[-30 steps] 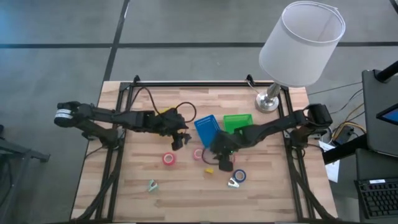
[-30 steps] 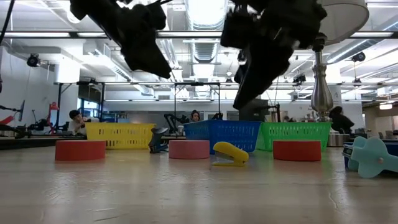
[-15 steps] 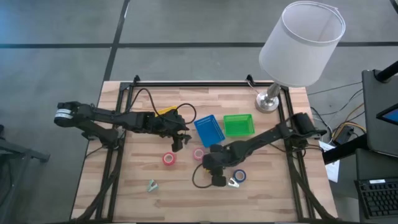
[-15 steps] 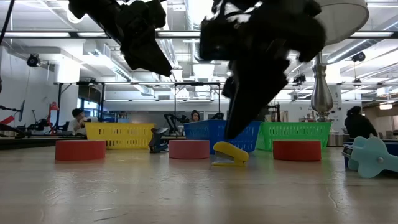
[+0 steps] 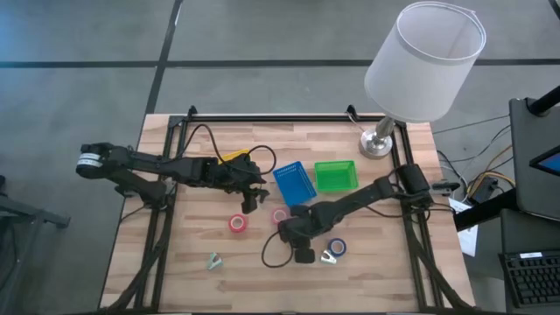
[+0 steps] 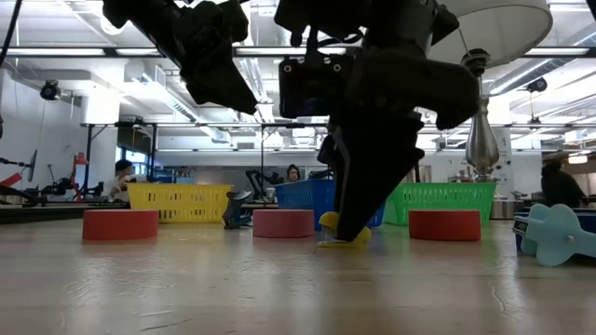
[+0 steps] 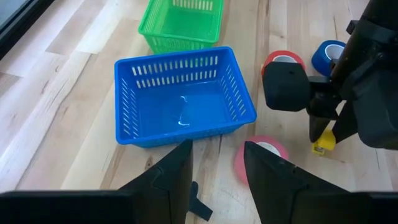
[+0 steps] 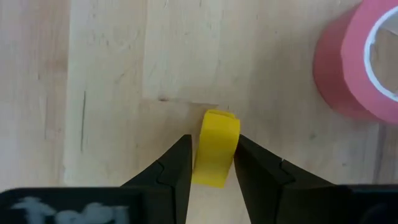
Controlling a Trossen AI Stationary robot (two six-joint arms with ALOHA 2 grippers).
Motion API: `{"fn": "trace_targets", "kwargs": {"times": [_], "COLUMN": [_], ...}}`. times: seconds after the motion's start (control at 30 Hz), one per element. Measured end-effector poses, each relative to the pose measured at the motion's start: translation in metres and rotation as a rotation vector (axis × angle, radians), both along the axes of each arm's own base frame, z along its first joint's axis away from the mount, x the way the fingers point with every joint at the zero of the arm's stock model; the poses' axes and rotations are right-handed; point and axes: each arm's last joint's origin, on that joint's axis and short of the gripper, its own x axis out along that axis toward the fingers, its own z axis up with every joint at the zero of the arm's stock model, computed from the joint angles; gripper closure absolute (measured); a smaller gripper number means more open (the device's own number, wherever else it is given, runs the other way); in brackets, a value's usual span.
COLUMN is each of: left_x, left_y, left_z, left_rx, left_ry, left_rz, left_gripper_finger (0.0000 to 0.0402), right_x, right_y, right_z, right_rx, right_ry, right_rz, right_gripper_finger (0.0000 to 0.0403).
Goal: Pick and place Stapler, Stapler remover, tape
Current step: Put the yellow stapler into the yellow basket
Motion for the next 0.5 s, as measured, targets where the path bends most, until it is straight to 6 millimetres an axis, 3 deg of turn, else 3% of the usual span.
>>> {"fn": "trace_targets", "kwargs": {"times": [0.27,0.5], "left_x": [0.000,-0.003], "left_y": [0.000,0.000], "left_z": [-0.001,-0.009], "left_rx": [0.000,-0.005], "left_ry": [0.002,0.028], "left_rz": [-0.001,0.003], "left_gripper_finger": [0.0257,0.0260], "right_x": [0.003,0.004], "right_y": [-0.009,-0.009], "right_z": [-0.009,-0.010], "right_rx": [-0.005,-0.056], "right_ry": [0.017,0.002], "right_rz": [-0.006,0.145], "right_gripper_finger": [0.0316,0.0335]}}
